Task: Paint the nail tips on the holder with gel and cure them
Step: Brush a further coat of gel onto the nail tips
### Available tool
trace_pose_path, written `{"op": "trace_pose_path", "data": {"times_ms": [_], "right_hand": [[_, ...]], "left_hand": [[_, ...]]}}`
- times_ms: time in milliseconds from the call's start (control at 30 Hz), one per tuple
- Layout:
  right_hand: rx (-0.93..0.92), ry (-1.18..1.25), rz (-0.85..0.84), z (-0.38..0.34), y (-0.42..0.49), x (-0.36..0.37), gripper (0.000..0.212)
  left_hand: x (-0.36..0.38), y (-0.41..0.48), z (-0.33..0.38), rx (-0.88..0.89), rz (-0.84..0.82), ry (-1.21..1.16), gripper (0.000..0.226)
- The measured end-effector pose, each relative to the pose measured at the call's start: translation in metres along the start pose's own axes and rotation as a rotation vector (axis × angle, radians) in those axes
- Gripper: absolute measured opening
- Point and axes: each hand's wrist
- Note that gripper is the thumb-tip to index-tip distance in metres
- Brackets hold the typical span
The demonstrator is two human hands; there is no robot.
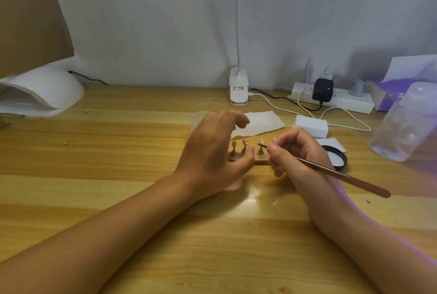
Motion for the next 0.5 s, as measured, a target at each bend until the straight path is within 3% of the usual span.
{"op": "trace_pose_path", "data": {"times_ms": [67,167,333,500], "right_hand": [[-0.002,0.006,-0.004,0.0,0.0,-0.001,0.005],[0.007,0.025,0.0,0.0,0.0,-0.002,0.005],[0.008,0.02,-0.017,-0.001,-0.001,-0.003,0.007],[0.003,0.002,-0.027,-0.001,-0.002,-0.002,0.004]], "left_hand": [[-0.003,0.001,-0.001,-0.05,0.13,-0.018,0.036],[-0.006,0.005,-0.011,-0.283,0.222,-0.006,0.038],[-0.011,0.009,-0.031,-0.641,0.117,-0.037,0.067],[-0.012,0.011,-0.032,-0.662,0.092,-0.167,0.06]]}}
Point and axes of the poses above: each hand's wrist, its own y-axis towards the middle knuckle, its own x-axis out of the palm, z = x × y, and after that the axes turned 11 degrees about -y, right-handed
